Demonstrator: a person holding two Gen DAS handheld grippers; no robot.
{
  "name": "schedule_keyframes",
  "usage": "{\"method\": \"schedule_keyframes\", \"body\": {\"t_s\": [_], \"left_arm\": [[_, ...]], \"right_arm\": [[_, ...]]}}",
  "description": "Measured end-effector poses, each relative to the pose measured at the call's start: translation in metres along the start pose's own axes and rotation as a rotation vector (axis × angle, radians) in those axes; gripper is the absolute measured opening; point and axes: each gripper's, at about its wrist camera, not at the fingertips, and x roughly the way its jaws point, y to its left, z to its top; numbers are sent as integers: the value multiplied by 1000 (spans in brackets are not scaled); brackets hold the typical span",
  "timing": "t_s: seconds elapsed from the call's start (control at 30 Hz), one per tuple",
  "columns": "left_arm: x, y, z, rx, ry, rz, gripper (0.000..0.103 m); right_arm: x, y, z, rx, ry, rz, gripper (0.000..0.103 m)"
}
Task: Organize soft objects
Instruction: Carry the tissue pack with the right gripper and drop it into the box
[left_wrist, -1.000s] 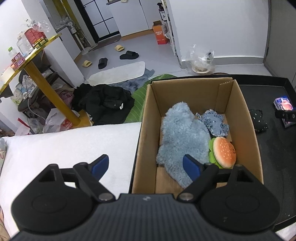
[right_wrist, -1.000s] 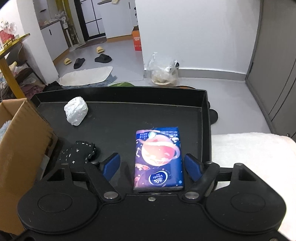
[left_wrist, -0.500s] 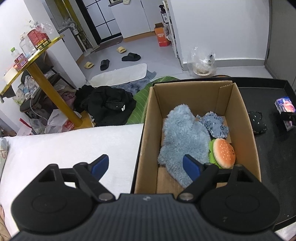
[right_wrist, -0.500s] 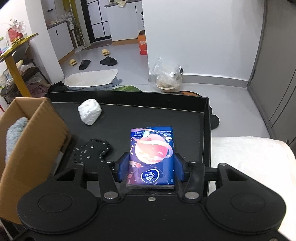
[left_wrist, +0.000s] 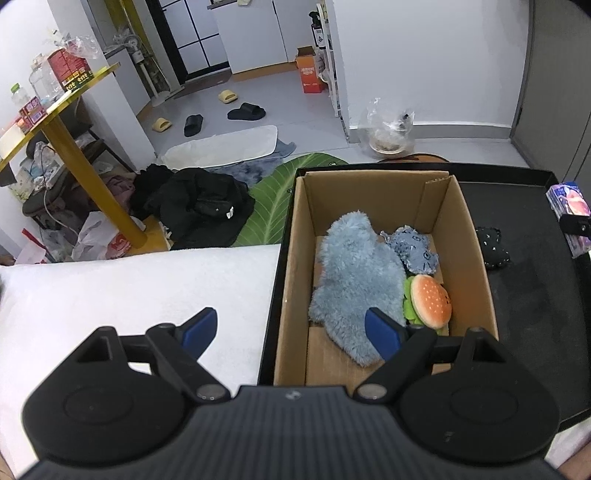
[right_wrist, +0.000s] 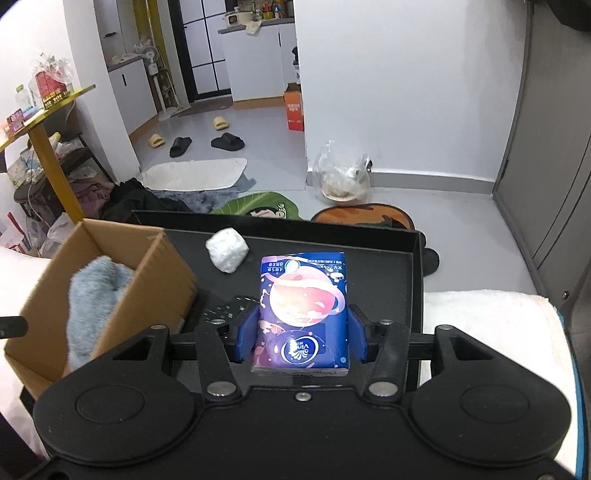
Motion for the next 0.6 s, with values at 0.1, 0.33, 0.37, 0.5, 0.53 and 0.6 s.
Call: {"method": "schedule_keyframes", "body": {"t_s": [0.1, 0.33, 0.37, 0.5, 0.53, 0.6], "left_arm": [[0, 4, -1, -13, 3, -22, 86], [7, 19, -3, -94, 20, -57, 85], [8, 22, -2, -109, 25, -62, 85], [8, 28, -4, -136, 17, -87, 83], [8, 29, -5, -132, 12, -92, 81], [8, 28, -6, -125, 8, -98, 75]], "right_arm": [[-7, 7, 2, 4, -8, 2, 49], [-28, 25, 8, 4, -25, 41, 50], [-31, 28, 10, 3, -28, 50, 50], [-38, 43, 16, -12, -34, 81, 50], [-38, 48, 18, -19, -35, 87, 50], [-39, 57, 21, -36, -37, 95, 50]]}}
